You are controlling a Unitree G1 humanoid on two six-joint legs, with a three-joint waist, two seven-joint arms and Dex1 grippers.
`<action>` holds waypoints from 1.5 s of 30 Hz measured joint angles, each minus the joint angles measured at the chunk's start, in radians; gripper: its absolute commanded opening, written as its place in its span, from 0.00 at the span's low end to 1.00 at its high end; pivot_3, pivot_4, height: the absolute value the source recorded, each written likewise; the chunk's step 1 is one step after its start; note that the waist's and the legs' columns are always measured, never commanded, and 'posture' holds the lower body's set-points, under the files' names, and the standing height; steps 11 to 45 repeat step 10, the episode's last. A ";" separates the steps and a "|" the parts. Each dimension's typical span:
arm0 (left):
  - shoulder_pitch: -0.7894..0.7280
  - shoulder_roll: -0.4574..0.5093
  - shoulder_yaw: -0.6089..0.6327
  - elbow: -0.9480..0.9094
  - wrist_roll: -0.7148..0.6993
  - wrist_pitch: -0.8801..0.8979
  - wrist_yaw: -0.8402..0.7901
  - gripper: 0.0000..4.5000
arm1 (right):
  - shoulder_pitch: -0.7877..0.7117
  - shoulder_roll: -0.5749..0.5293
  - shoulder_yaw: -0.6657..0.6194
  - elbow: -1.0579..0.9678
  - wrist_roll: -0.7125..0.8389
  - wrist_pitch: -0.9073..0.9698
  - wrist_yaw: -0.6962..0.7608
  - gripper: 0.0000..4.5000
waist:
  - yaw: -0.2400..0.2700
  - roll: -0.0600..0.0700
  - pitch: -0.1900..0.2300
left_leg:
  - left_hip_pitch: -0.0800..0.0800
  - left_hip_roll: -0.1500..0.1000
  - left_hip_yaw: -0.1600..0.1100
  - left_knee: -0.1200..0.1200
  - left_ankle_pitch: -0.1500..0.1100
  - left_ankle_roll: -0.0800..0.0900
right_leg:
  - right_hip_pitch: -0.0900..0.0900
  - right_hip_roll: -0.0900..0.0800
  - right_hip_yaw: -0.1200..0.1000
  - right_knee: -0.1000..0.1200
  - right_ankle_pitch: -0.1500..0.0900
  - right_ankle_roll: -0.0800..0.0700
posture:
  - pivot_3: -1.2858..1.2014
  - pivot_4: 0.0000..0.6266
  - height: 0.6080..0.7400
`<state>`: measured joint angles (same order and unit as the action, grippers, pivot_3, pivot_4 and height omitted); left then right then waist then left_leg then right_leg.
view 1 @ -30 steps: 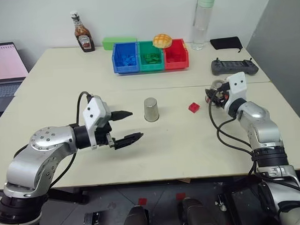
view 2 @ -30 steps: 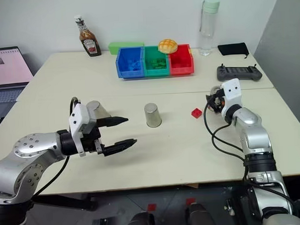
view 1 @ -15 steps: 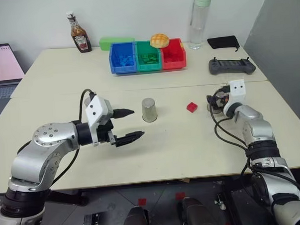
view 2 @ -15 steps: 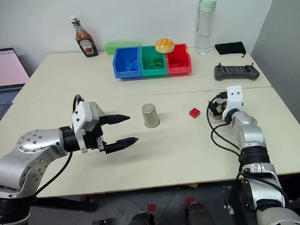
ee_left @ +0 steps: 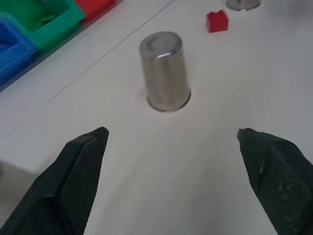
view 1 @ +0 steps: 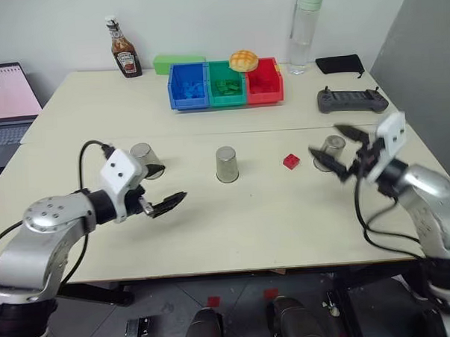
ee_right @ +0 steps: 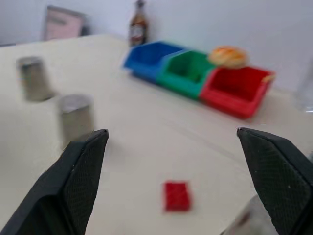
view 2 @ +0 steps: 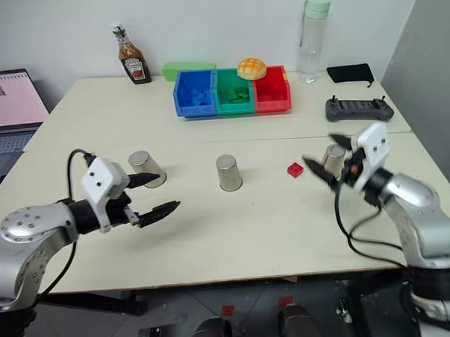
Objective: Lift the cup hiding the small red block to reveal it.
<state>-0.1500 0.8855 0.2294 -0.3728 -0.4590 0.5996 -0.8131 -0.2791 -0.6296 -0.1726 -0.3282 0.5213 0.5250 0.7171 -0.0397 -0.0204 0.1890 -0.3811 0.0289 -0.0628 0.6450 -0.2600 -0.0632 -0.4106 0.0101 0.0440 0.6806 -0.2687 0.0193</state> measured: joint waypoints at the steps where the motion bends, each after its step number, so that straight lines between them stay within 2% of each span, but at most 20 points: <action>1: 0.010 0.000 0.010 -0.009 -0.009 0.001 -0.005 1.00 | 0.016 -0.006 -0.001 -0.022 0.020 0.025 0.003 1.00 | -0.001 0.000 0.000 | 0.000 0.000 0.000 0.000 0.000 0.000 | 0.000 0.000 0.000 0.000 0.000 0.000 | 0.52 0.24 1.00; 4: 0.090 0.009 0.072 -0.054 -0.046 0.005 -0.037 1.00 | 0.079 -0.021 -0.011 -0.099 0.094 0.108 0.002 1.00 | -0.003 0.000 0.000 | 0.002 0.000 0.000 0.000 0.000 0.000 | 0.001 0.000 0.000 0.001 0.001 0.001 | 0.52 0.24 1.00; 10: 0.136 0.016 0.119 -0.059 -0.053 0.011 -0.051 1.00 | 0.105 -0.053 -0.026 -0.107 0.111 0.145 0.001 1.00 | 0.003 0.000 0.000 | 0.001 0.000 0.001 0.001 0.000 0.000 | 0.001 0.001 0.001 0.000 0.001 0.001 | 0.52 0.24 1.00; 45: 0.136 0.016 0.119 -0.059 -0.053 0.011 -0.051 1.00 | 0.105 -0.053 -0.026 -0.107 0.111 0.145 0.001 1.00 | 0.003 0.000 0.000 | 0.001 0.000 0.001 0.001 0.000 0.000 | 0.001 0.001 0.001 0.000 0.001 0.001 | 0.52 0.24 1.00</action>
